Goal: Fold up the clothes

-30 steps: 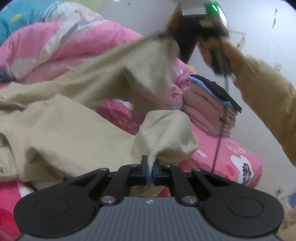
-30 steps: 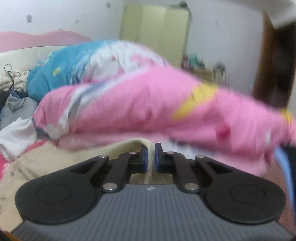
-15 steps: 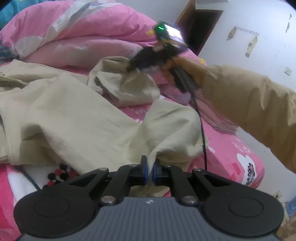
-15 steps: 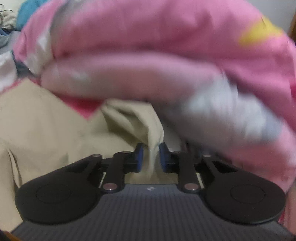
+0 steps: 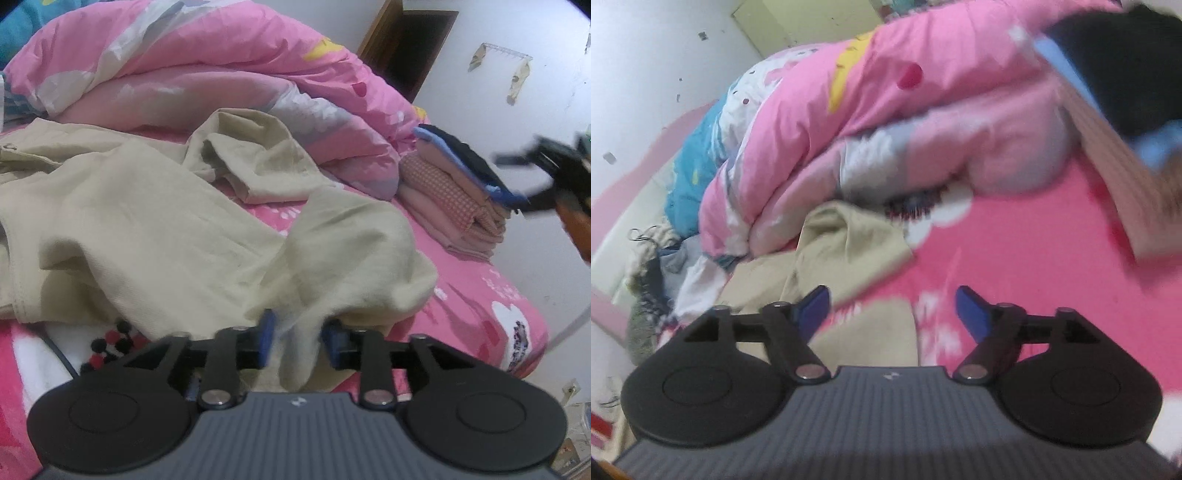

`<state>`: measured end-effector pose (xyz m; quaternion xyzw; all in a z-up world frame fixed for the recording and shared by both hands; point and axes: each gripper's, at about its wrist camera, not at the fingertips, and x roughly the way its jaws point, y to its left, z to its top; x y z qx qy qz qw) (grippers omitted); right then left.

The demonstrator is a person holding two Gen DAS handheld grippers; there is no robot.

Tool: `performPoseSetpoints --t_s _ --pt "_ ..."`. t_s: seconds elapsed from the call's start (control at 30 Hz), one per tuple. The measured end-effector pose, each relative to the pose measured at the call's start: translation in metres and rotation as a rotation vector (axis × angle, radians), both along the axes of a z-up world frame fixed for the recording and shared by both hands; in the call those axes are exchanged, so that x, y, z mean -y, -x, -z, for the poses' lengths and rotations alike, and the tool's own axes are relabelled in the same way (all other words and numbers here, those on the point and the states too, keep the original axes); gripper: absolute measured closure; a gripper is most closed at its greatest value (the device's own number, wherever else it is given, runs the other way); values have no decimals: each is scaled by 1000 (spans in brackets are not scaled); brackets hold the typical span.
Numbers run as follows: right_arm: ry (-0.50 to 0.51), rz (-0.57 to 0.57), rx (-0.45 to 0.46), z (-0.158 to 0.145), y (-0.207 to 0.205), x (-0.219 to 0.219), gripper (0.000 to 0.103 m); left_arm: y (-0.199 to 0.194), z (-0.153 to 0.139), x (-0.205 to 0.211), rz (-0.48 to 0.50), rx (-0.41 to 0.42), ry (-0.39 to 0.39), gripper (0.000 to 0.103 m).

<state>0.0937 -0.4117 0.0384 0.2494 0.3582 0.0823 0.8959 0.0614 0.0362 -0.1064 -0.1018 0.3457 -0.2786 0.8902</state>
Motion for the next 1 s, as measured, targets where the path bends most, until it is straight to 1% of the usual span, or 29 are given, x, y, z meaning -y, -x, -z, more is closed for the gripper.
performPoseSetpoints --t_s 0.03,0.1,0.17,0.27,0.33,0.37,0.4,0.43,0.5,0.53,0.57,0.67,0.77,0.9,1.0 --pt "-35 -12 -23 14 6 -2 23 -1 0 1 -7 -3 -9 56" --pt "-101 -36 -69 44 16 -7 23 -1 0 5 -12 -6 -30 51" --pt "-126 -62 -123 83 7 -24 23 0 -2 9 -15 -6 -56 47" --pt "-76 -72 -151 126 -23 -53 24 7 -5 16 -16 9 -121 42" --pt "21 -64 -105 146 -38 -67 24 11 -7 20 -17 19 -161 38" --pt "70 -67 -60 150 -42 -75 24 14 -7 23 -18 23 -181 38" --pt "106 -76 -12 150 -42 -83 30 16 -8 25 -19 28 -200 36" --pt "130 -99 26 149 -43 -91 38 17 -8 28 -19 30 -219 35" --pt "123 -140 68 150 -42 -102 78 17 -6 36 -16 28 -248 35" --pt "104 -142 76 153 -41 -104 90 16 -5 39 -15 18 -253 35" --pt "79 -137 86 154 -40 -102 97 14 -4 43 -14 9 -259 35" --pt "-44 -93 138 154 -27 -83 98 8 -5 49 -28 -27 -265 36" --pt "-173 -32 212 147 -3 -59 99 6 -14 55 -24 -23 -248 36" --pt "-226 66 342 121 43 -25 99 1 -31 69 -7 -2 -201 35" --pt "-217 166 435 102 84 0 99 2 -47 85 32 42 -149 35"
